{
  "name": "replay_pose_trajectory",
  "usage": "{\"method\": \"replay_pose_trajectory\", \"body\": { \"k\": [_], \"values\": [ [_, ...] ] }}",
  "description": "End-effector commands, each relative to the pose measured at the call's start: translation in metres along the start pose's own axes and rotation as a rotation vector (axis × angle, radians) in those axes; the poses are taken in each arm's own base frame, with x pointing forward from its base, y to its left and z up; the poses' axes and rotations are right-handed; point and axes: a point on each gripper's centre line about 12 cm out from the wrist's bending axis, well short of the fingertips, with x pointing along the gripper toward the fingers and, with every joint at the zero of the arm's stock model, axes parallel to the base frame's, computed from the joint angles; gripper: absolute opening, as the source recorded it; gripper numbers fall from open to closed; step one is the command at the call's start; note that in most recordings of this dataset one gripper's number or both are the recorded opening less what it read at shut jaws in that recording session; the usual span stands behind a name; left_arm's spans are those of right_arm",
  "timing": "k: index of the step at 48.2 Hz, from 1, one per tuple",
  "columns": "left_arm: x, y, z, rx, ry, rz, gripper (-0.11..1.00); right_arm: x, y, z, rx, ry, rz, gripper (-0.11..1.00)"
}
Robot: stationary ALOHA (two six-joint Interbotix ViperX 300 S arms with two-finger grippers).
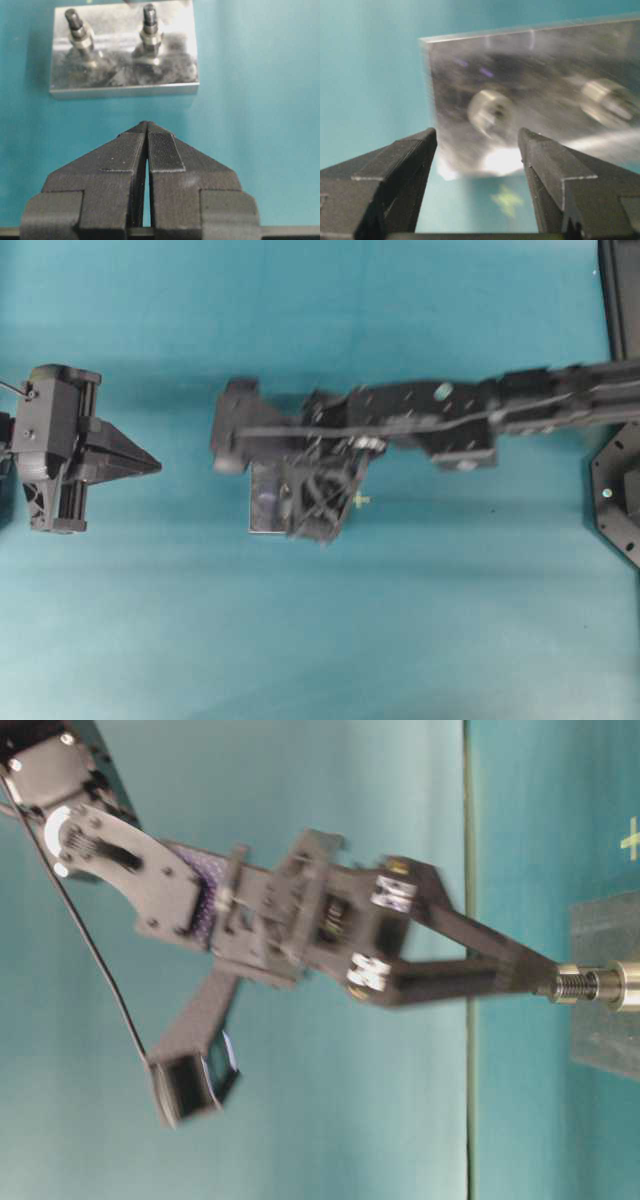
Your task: Insert the washer onto the shaft.
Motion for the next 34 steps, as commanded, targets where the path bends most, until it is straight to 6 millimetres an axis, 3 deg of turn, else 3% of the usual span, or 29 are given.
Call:
{"method": "replay_pose_trajectory", "body": {
  "k": [1,22,34],
  "values": [
    [-0.003,0.000,0.007,0.004,-0.026,0.001,0.00,-0.029,0.002,0.003,-0.005,-0.062,0.006,0.70],
    [-0.003,0.000,0.008,0.005,-0.034,-0.001,0.00,-0.056,0.000,-0.024,0.005,-0.195,0.016,0.70],
    [-0.004,-0.002,0.009,0.010,-0.037,-0.007,0.00,-0.054,0.000,-0.034,0.008,-0.201,0.021,0.70]
  ]
}}
